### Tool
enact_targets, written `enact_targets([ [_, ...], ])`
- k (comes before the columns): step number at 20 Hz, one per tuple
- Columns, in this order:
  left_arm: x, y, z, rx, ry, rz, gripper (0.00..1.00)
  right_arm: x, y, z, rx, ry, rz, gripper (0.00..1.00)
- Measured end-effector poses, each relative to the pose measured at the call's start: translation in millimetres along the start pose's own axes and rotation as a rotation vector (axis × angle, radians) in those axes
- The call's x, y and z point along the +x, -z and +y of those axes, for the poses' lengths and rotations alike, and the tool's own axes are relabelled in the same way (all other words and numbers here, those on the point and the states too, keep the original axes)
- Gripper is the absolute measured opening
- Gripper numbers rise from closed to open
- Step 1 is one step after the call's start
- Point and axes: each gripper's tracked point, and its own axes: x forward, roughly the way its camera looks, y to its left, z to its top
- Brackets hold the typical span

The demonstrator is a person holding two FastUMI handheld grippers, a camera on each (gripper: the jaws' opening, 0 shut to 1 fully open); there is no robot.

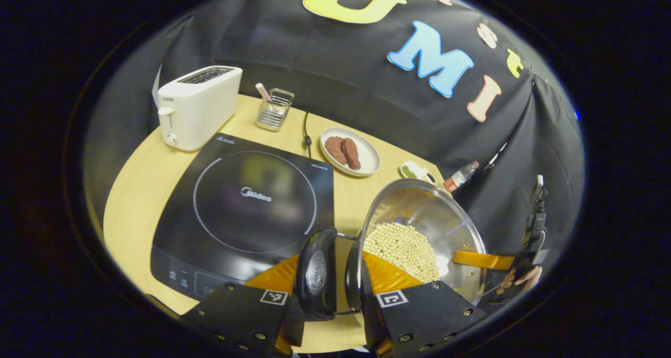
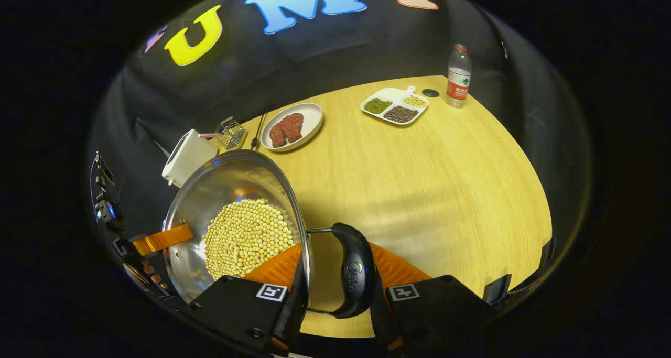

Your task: First push the handle of the pot to place it horizontally, then grasp the pot with both hands and set it on the induction cooktop.

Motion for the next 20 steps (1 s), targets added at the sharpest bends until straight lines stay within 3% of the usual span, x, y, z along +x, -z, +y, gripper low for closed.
enact_targets([
  [2,-7,-8,22,-0.008,-0.006,-0.012,0.46,4,1,22,-0.009,-0.012,-0.002,0.56],
  [3,-10,-12,31,-0.011,-0.01,-0.018,0.42,7,2,33,-0.011,-0.018,0.005,0.53],
  [6,-23,-23,66,-0.015,-0.034,-0.033,0.46,15,3,67,-0.022,-0.034,0.016,0.53],
  [8,-36,-33,91,-0.027,-0.051,-0.051,0.42,24,1,91,-0.034,-0.054,0.019,0.56],
  [10,-41,-43,111,-0.034,-0.067,-0.064,0.51,29,-3,113,-0.04,-0.072,0.022,0.53],
  [11,-46,-48,119,-0.04,-0.075,-0.07,0.42,32,-6,121,-0.048,-0.079,0.019,0.53],
  [12,-49,-55,128,-0.042,-0.083,-0.08,0.46,35,-10,130,-0.054,-0.085,0.015,0.56],
  [14,-50,-66,142,-0.045,-0.094,-0.102,0.42,44,-16,145,-0.062,-0.098,0.013,0.53],
  [15,-50,-70,147,-0.047,-0.098,-0.107,0.46,47,-18,152,-0.064,-0.102,0.012,0.56],
  [16,-48,-76,155,-0.048,-0.1,-0.111,0.5,52,-21,158,-0.068,-0.102,0.011,0.53],
  [18,-40,-83,167,-0.051,-0.099,-0.116,0.46,63,-29,167,-0.074,-0.103,0.002,0.56],
  [19,-35,-86,172,-0.055,-0.099,-0.115,0.5,69,-32,171,-0.071,-0.104,-0.003,0.53],
  [20,-31,-91,176,-0.058,-0.1,-0.116,0.46,76,-36,174,-0.067,-0.105,-0.006,0.53],
])
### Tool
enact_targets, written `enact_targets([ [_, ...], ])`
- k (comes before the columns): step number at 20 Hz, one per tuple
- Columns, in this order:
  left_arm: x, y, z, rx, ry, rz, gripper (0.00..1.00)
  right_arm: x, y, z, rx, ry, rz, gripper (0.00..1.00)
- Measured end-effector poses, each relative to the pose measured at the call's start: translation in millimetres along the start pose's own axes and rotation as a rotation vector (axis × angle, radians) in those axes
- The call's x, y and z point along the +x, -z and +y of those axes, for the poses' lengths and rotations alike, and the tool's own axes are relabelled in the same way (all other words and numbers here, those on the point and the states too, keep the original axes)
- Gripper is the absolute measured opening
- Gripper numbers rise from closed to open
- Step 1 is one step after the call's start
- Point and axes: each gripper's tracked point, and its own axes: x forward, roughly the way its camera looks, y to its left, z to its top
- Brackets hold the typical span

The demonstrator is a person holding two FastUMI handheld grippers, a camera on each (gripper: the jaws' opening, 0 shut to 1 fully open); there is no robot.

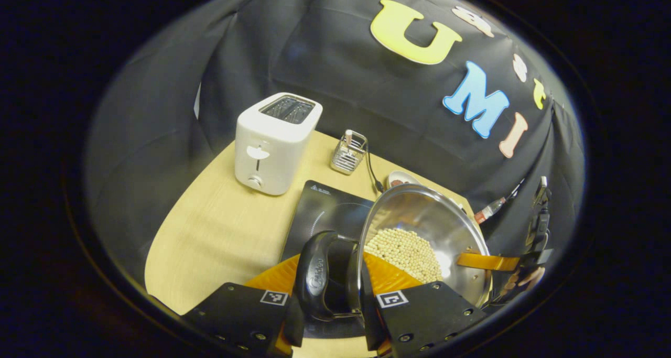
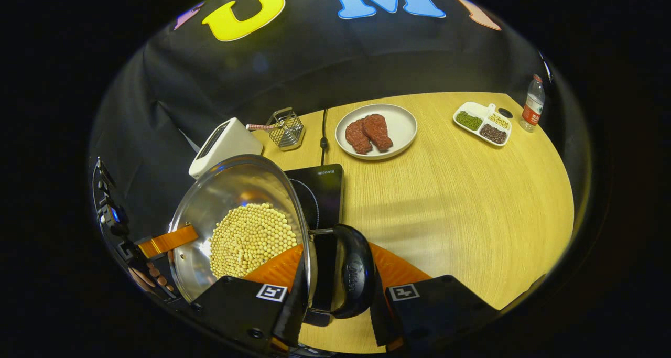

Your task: First push the handle of the pot to place it horizontally, then grasp the pot with both hands and set it on the induction cooktop.

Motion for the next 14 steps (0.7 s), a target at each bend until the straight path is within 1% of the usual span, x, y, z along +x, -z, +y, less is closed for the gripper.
enact_targets([
  [1,7,-4,5,0.0,-0.001,-0.002,0.42,9,-3,1,0.002,0.0,-0.001,0.53],
  [2,14,-6,9,0.005,-0.003,-0.005,0.46,16,-6,3,0.005,0.0,0.001,0.52],
  [3,23,-8,13,0.009,-0.005,-0.003,0.42,24,-7,5,0.01,0.001,0.001,0.53],
  [4,28,-10,15,0.011,-0.007,-0.002,0.46,31,-8,6,0.016,0.003,0.003,0.52],
  [5,35,-12,18,0.018,-0.006,-0.002,0.51,35,-4,2,0.023,0.004,0.001,0.55],
  [6,42,-14,23,0.023,-0.005,-0.001,0.5,40,-4,2,0.026,0.005,0.002,0.53],
  [8,53,-15,31,0.025,-0.004,0.011,0.42,53,-3,3,0.035,0.009,0.011,0.52],
  [9,59,-14,34,0.024,-0.004,0.016,0.46,58,-2,2,0.04,0.011,0.017,0.53],
  [10,65,-13,36,0.026,-0.004,0.023,0.46,63,-3,2,0.044,0.014,0.02,0.53],
  [11,69,-13,38,0.027,-0.004,0.026,0.51,67,-3,1,0.047,0.017,0.022,0.53],
  [12,70,-14,40,0.029,-0.004,0.027,0.46,70,-3,-1,0.049,0.018,0.024,0.53],
  [13,72,-14,41,0.031,-0.003,0.027,0.51,73,-2,-1,0.05,0.02,0.025,0.52],
  [14,74,-15,41,0.031,-0.001,0.023,0.51,74,-3,-1,0.05,0.022,0.025,0.53],
])
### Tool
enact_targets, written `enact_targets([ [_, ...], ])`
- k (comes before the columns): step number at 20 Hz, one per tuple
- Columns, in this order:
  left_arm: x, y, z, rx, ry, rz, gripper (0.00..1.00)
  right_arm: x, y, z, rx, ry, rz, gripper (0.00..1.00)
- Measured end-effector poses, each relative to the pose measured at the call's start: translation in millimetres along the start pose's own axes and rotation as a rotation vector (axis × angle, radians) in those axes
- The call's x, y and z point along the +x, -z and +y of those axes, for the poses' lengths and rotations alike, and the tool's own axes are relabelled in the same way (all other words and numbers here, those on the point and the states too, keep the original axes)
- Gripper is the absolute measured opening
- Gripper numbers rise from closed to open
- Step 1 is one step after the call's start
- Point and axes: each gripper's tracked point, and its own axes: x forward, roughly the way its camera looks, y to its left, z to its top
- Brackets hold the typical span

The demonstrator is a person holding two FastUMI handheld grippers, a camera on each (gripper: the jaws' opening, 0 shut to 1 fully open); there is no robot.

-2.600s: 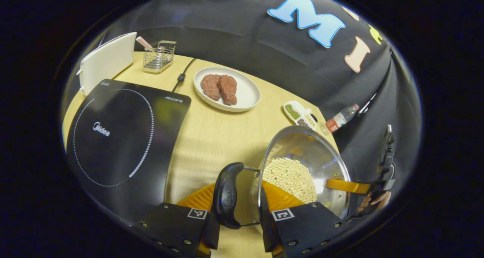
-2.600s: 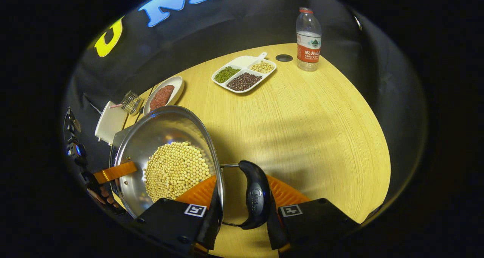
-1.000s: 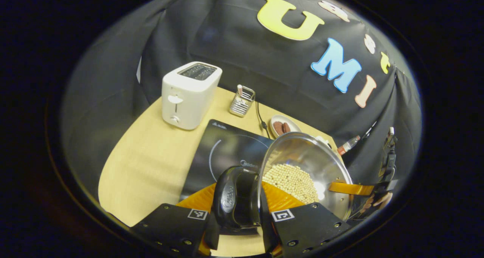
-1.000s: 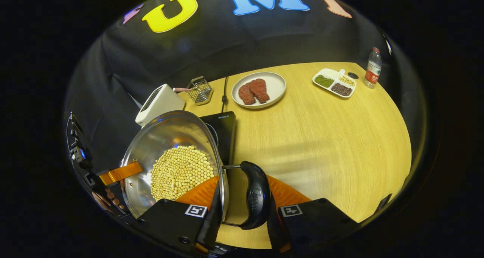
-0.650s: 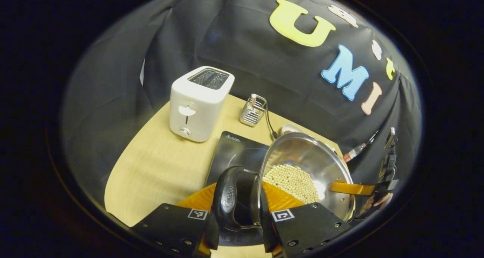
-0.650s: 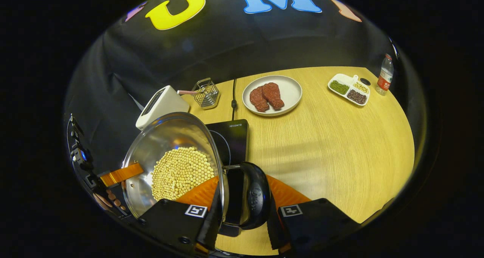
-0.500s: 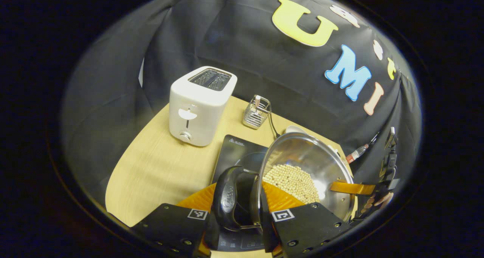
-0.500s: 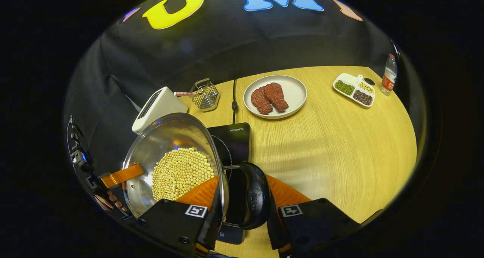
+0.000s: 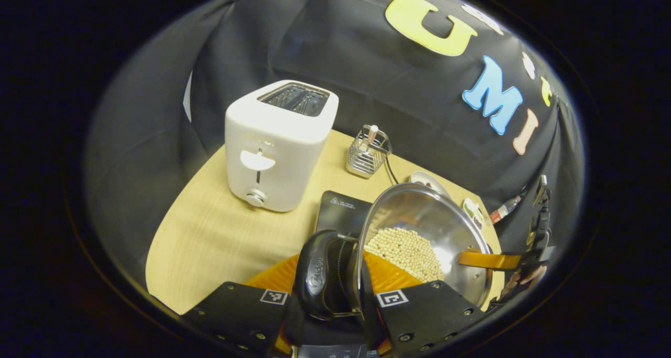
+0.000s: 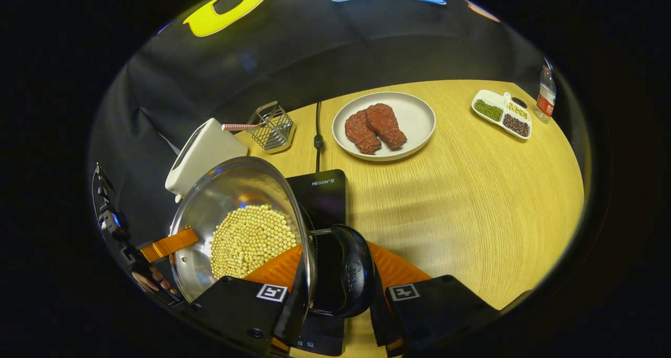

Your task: First push the handle of the pot to place it horizontally, then grasp the pot with both hands and set it on the induction cooktop.

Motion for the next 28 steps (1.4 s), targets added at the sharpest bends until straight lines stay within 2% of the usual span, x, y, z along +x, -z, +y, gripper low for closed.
enact_targets([
  [3,4,2,2,0.004,0.007,0.001,0.51,4,1,-2,-0.007,0.009,-0.005,0.53],
  [4,5,4,3,0.004,0.009,0.004,0.51,6,1,-3,-0.012,0.011,-0.006,0.56],
  [5,7,7,4,0.004,0.006,0.008,0.51,8,5,-4,-0.015,0.011,0.006,0.52],
  [6,9,6,4,0.0,0.01,-0.001,0.46,6,2,-3,-0.016,0.008,-0.022,0.56],
  [9,8,5,5,-0.017,0.018,-0.005,0.51,10,0,-3,-0.026,-0.002,-0.023,0.53],
  [10,7,4,6,-0.025,0.02,-0.008,0.47,9,-2,-4,-0.03,-0.002,-0.03,0.58],
  [12,7,5,4,-0.023,0.019,-0.006,0.51,10,0,-4,-0.031,-0.004,-0.028,0.58],
  [13,5,5,6,-0.024,0.017,-0.002,0.48,9,0,-4,-0.032,-0.004,-0.027,0.58],
  [14,5,5,5,-0.027,0.014,-0.001,0.52,9,0,-4,-0.033,-0.001,-0.029,0.58],
  [15,5,5,4,-0.03,0.012,0.004,0.48,9,0,-6,-0.041,0.003,-0.032,0.58],
  [17,5,6,3,-0.03,0.009,0.01,0.49,9,1,-5,-0.047,0.005,-0.031,0.57],
  [18,3,7,4,-0.029,0.005,0.017,0.45,9,0,-5,-0.05,0.004,-0.035,0.58],
  [19,4,7,4,-0.028,0.0,0.023,0.54,9,1,-5,-0.05,0.006,-0.031,0.58],
  [20,4,9,5,-0.024,-0.015,0.033,0.5,8,1,-5,-0.051,0.005,-0.031,0.58],
  [24,5,9,7,0.104,-0.102,0.054,0.58,6,3,-5,-0.059,0.002,-0.021,0.58],
  [25,5,8,9,0.119,-0.139,0.051,0.6,2,2,-6,-0.065,0.002,-0.027,0.67],
  [26,3,5,10,0.122,-0.158,0.04,0.62,0,0,-8,-0.073,0.005,-0.032,0.71],
  [27,1,1,12,0.113,-0.178,0.031,0.72,-3,-3,-9,-0.079,0.009,-0.041,0.8],
  [28,0,2,12,0.095,-0.185,0.028,0.77,-7,-5,-12,-0.085,0.016,-0.052,0.94],
])
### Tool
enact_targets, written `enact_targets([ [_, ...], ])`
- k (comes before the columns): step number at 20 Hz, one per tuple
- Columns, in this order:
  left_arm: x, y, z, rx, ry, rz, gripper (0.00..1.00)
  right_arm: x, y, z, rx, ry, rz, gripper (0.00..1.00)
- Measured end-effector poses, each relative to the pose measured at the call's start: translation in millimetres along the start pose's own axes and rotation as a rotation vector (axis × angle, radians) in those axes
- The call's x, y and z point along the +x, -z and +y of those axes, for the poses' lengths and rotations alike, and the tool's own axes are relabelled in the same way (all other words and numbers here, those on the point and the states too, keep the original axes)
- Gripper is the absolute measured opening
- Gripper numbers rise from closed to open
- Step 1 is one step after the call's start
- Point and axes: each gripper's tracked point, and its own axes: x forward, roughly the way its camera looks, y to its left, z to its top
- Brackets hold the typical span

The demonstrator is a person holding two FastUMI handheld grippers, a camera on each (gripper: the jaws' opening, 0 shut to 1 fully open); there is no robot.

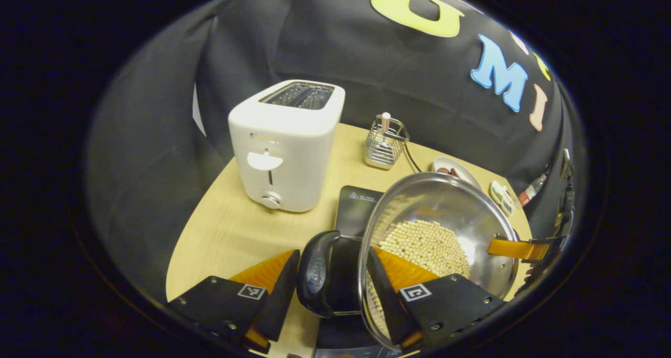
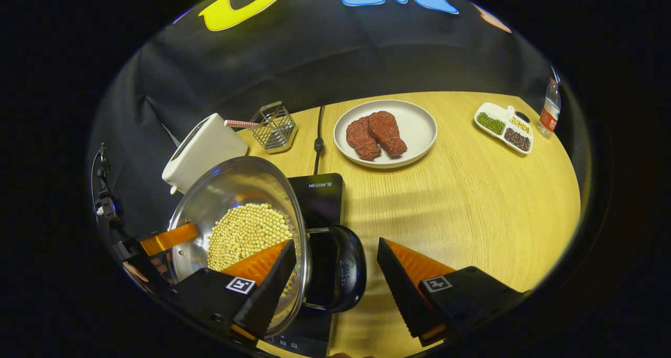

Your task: First push the handle of the pot to place it horizontally, then grasp the pot with both hands and set it on the induction cooktop.

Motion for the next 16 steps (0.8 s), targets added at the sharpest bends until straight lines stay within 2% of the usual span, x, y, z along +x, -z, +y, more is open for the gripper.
enact_targets([
  [2,-9,-1,5,-0.031,-0.025,-0.004,0.81,-10,-6,-1,-0.005,-0.007,-0.021,0.98],
  [5,-24,-3,4,-0.069,-0.05,-0.02,0.82,-24,-17,1,-0.005,-0.005,-0.043,0.98],
  [8,-49,-15,-1,-0.061,-0.053,-0.069,0.82,-50,-22,-4,-0.023,0.007,-0.096,0.98],
  [10,-73,-33,-10,-0.04,-0.046,-0.142,0.78,-70,-28,-11,-0.053,0.022,-0.146,0.98],
  [13,-121,-69,-32,-0.016,-0.034,-0.313,0.82,-107,-43,-22,-0.086,0.042,-0.248,0.98],
  [15,-155,-93,-46,0.025,-0.047,-0.436,0.81,-138,-41,-39,-0.102,0.068,-0.323,0.98],
  [16,-172,-103,-52,0.05,-0.061,-0.483,0.78,-152,-46,-45,-0.112,0.085,-0.36,0.98],
])
